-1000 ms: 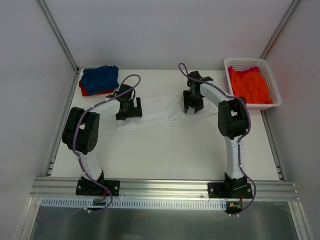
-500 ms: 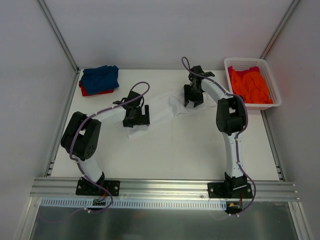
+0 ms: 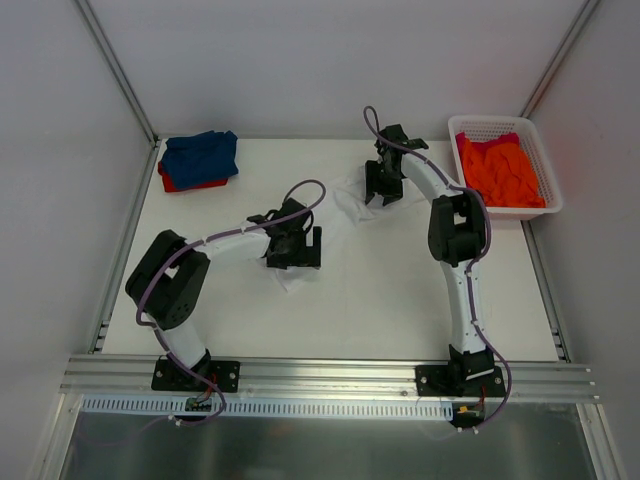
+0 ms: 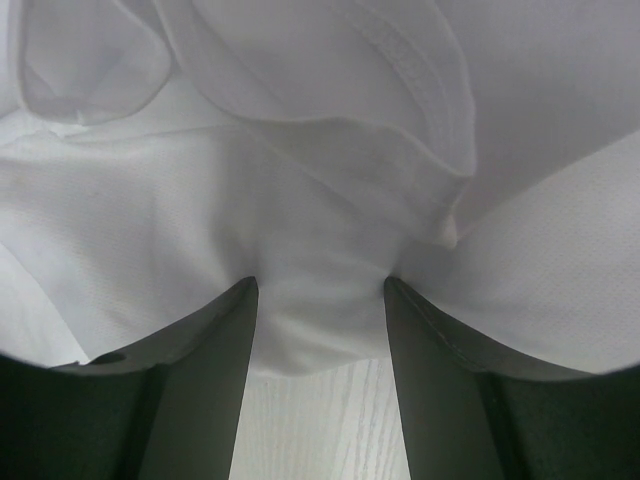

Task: Fold and stack the t-shirts
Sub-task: Fold the tshirt

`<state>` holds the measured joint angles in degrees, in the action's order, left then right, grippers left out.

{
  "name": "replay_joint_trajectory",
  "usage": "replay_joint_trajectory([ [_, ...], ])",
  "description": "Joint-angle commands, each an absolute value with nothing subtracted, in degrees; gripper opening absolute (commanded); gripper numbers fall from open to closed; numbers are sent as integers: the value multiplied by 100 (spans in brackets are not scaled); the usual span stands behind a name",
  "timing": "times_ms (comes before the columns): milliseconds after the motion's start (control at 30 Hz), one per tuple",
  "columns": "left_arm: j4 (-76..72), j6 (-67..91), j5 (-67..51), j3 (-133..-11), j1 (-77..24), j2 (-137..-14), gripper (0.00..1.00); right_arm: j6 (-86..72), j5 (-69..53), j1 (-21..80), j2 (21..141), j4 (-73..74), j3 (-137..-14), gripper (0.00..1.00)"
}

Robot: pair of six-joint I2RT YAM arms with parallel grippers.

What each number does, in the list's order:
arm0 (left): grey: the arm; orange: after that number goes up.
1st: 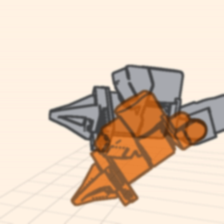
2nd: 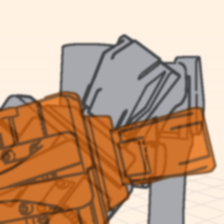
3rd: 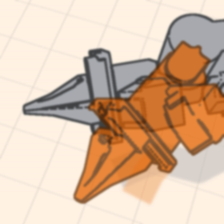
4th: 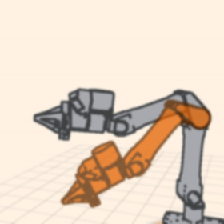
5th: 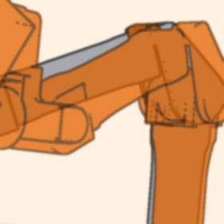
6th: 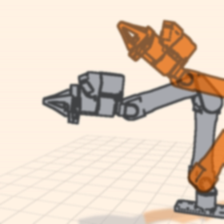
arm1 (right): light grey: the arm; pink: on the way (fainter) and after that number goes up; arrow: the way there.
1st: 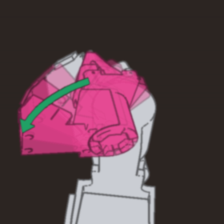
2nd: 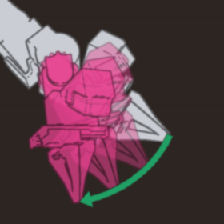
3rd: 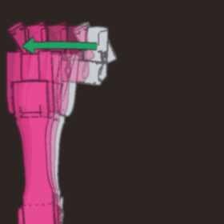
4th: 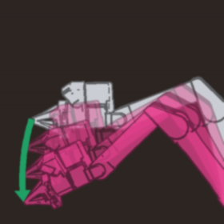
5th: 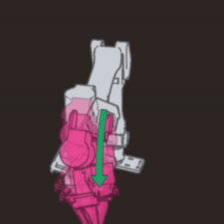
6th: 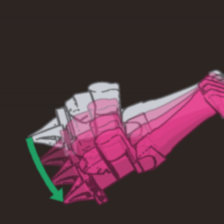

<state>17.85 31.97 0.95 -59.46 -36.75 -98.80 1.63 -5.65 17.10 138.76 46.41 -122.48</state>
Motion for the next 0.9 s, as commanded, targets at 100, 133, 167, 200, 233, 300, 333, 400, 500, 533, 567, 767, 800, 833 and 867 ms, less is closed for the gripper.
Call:
replay_joint_trajectory([
  [100,2030,3647,-202,-5757,-4174,-10107,94,53,-879,1661,14194,4369,-12524,58],
  [133,2030,3665,-202,-5766,-4227,-10116,94,35,-931,1652,14212,4325,-12533,58],
  [167,2030,3700,-211,-5783,-4280,-10160,93,18,-958,1635,14238,4229,-12551,58],
  [200,2022,3709,-228,-5809,-4332,-10186,94,18,-993,1635,14256,4175,-12577,58],
  [233,2039,3744,-229,-5827,-4437,-10213,94,18,-1054,1626,14299,4123,-12586,58],
  [300,2030,3779,-272,-5897,-4543,-10301,94,-139,-1133,1608,14343,3964,-12638,59],
  [333,2039,3797,-290,-5924,-4648,-10336,93,-210,-1212,1600,14413,3929,-12717,59],
  [400,2030,3841,-343,-5994,-4737,-10423,94,-281,-1387,1565,14475,3771,-12770,60],
  [500,2030,3885,-378,-6082,-4895,-10529,93,-535,-1633,1494,14563,3446,-12779,61],
  [533,2022,3902,-387,-6091,-4939,-10538,93,-606,-1713,1451,14598,3358,-12788,62],
  [567,2039,3902,-404,-6108,-5009,-10590,93,-772,-1818,1424,14660,3166,-12797,63],
  [767,2039,3973,-466,-6179,-5203,-10670,93,-1379,-2495,1292,14967,2602,-12937,69],
  [800,2039,3999,-483,-6187,-5229,-10679,93,-1449,-2627,1283,14976,2515,-12955,72],
  [833,2039,3999,-492,-6196,-5256,-10714,93,-1511,-2698,1275,15003,2453,-12964,73],
  [867,2039,4008,-501,-6214,-5291,-10731,93,-1564,-2768,1283,15012,2391,-12964,77],
])
